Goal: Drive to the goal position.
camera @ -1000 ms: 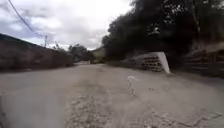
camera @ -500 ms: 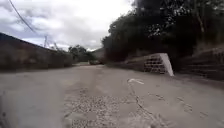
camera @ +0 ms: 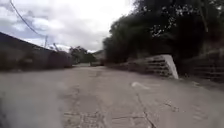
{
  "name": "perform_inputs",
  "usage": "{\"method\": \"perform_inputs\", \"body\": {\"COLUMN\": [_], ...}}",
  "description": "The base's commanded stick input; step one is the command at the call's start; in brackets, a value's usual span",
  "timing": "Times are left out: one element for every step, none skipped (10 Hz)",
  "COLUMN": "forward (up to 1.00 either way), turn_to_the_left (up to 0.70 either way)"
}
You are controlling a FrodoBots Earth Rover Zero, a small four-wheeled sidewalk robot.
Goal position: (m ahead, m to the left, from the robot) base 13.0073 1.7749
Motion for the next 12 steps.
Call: {"method": "perform_inputs", "body": {"forward": [0.70,0.70,0.70,0.70,0.70,0.70,0.70,0.70,0.70,0.70,0.70,0.70], "turn_to_the_left": [0.00,0.00,0.00,0.00,0.00,0.00,0.00,0.00,0.00,0.00,0.00,0.00]}}
